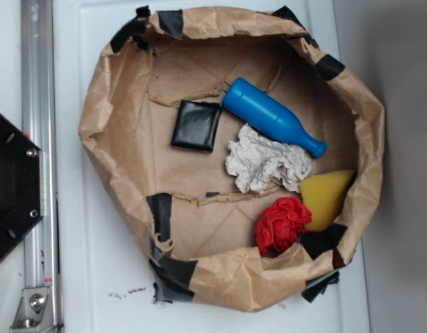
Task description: Grab the black box.
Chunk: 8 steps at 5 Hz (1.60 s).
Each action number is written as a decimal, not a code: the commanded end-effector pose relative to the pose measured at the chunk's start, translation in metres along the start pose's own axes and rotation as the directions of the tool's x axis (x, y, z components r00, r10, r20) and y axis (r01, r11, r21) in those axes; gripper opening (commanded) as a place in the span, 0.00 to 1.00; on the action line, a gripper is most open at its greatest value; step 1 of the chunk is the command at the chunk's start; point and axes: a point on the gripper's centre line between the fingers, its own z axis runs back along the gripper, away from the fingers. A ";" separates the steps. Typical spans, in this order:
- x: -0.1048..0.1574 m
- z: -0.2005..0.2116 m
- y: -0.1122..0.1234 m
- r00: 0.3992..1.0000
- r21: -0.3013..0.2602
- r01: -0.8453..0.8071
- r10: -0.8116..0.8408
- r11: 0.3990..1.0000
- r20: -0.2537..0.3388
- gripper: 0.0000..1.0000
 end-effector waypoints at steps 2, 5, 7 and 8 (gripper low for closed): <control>0.042 -0.045 0.018 0.998 0.138 -0.062 0.057 0.988 0.038 1.00; 0.099 -0.140 0.026 0.922 0.275 0.373 -0.388 0.886 0.002 1.00; 0.112 -0.209 0.068 0.908 0.086 0.417 -0.418 0.905 -0.008 1.00; 0.137 -0.240 0.066 0.900 0.029 0.436 -0.436 0.899 -0.028 1.00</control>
